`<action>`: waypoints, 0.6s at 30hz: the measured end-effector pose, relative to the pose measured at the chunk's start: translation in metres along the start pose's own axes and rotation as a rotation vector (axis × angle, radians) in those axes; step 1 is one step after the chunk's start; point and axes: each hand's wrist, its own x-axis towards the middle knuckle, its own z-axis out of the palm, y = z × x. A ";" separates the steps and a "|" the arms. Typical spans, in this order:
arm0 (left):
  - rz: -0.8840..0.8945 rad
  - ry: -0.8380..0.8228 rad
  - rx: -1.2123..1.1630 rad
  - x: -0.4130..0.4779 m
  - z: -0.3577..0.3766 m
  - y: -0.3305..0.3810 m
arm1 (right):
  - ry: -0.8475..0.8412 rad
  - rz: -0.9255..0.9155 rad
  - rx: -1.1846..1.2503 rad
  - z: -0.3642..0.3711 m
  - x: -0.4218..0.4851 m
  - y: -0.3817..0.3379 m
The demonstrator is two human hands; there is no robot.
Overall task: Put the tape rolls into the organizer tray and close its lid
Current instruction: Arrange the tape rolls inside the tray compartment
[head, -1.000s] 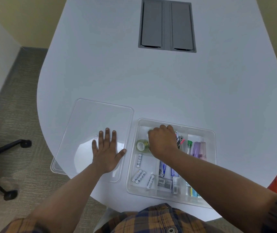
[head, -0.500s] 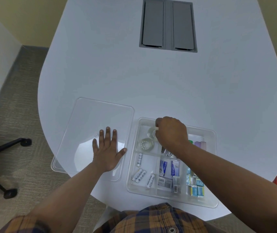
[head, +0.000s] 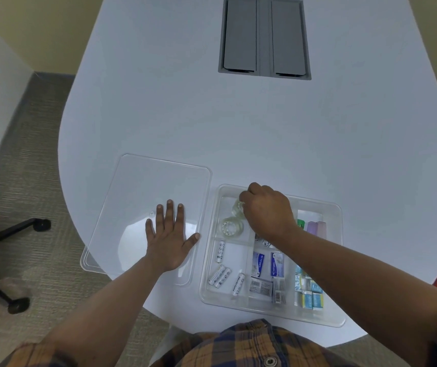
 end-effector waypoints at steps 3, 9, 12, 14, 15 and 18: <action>0.001 -0.004 -0.003 0.000 0.000 0.000 | -0.060 0.032 0.007 0.003 -0.003 -0.005; 0.001 -0.002 -0.006 0.000 0.000 0.000 | -0.242 0.053 -0.053 0.004 0.001 -0.013; 0.002 -0.002 -0.011 0.000 0.000 0.000 | -0.275 0.046 -0.049 0.004 0.001 -0.013; 0.003 -0.005 -0.009 0.000 0.000 0.000 | -0.299 0.043 -0.043 0.005 0.001 -0.011; 0.003 -0.006 -0.007 0.000 0.000 0.000 | -0.317 0.049 -0.024 0.006 0.001 -0.009; 0.003 -0.009 -0.012 0.000 -0.001 0.000 | -0.358 0.104 0.085 0.006 0.002 -0.008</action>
